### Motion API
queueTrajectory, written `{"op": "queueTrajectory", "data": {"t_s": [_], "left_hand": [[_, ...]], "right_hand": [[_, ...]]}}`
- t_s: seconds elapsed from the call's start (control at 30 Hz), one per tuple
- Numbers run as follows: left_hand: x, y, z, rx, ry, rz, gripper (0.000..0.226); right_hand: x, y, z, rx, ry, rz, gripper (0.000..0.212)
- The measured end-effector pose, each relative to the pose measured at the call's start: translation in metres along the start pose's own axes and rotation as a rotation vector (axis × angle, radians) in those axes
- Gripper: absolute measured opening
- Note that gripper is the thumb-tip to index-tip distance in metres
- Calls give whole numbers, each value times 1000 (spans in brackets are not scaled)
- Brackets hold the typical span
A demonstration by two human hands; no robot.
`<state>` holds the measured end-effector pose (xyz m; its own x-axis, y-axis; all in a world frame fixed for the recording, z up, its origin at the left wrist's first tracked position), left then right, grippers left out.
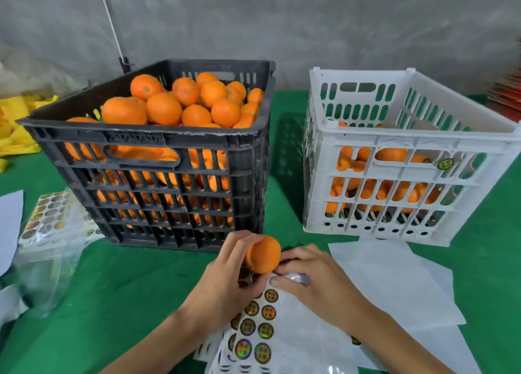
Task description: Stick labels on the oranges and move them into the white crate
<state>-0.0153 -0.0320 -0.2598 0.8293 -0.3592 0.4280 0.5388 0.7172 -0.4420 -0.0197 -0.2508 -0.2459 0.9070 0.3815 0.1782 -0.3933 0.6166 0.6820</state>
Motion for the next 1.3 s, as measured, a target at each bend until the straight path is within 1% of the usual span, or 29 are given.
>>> {"op": "queueTrajectory", "data": {"t_s": [0.1,0.2,0.27,0.53,0.67,0.73,0.77,0.83,0.87,0.9,0.93,1.0,1.07,1.23,1.3], "left_hand": [[-2,1,1,-17,-1,2,60],[-2,2,1,-48,2,7,57],[-1,2,1,-62,2,3,57],[0,0,3,-83,-7,-5,58],[0,-1,4,-93,-6,2,58],[0,-2,5,-95,-5,3,59],[0,-3,5,-91,-4,5,59],[0,-3,5,-78,2,8,58],[0,-3,5,-72,5,7,58],[0,-4,5,-68,4,5,57],[1,-4,6,-67,2,2,56],[2,-4,5,-72,1,-1,54],[2,-4,4,-80,2,1,54],[1,-4,6,-104,-8,-13,55],[0,-6,10,-120,-30,-18,56]], "right_hand": [[3,3,-3,45,-44,-36,25],[5,4,-6,242,-124,-131,13],[8,6,-6,290,-139,-175,8],[8,11,-9,64,-132,-111,9],[8,12,-10,15,-138,-101,10],[9,8,-10,43,-191,-141,12],[9,6,-9,99,-243,-180,14],[8,5,-6,270,-404,-226,16],[7,7,-5,305,-490,-203,16],[6,9,-5,274,-547,-154,16],[5,13,-6,213,-566,-98,14],[2,18,-11,114,-530,18,12],[1,17,-14,117,-477,115,10],[-4,14,-12,33,-439,251,30],[-7,20,-12,-76,-429,303,45]]}}
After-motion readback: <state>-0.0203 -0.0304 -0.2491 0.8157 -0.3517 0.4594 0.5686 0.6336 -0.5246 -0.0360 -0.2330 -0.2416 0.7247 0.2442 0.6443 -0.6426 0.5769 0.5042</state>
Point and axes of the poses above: each hand's wrist, its own x-axis towards the middle knuckle, its own z-axis out of the back of the hand, y = z × x, the point moved 1 cm from there along x, towards the middle knuckle, and after that the axes turned 10 degrees about x, right-handed, at the moved point
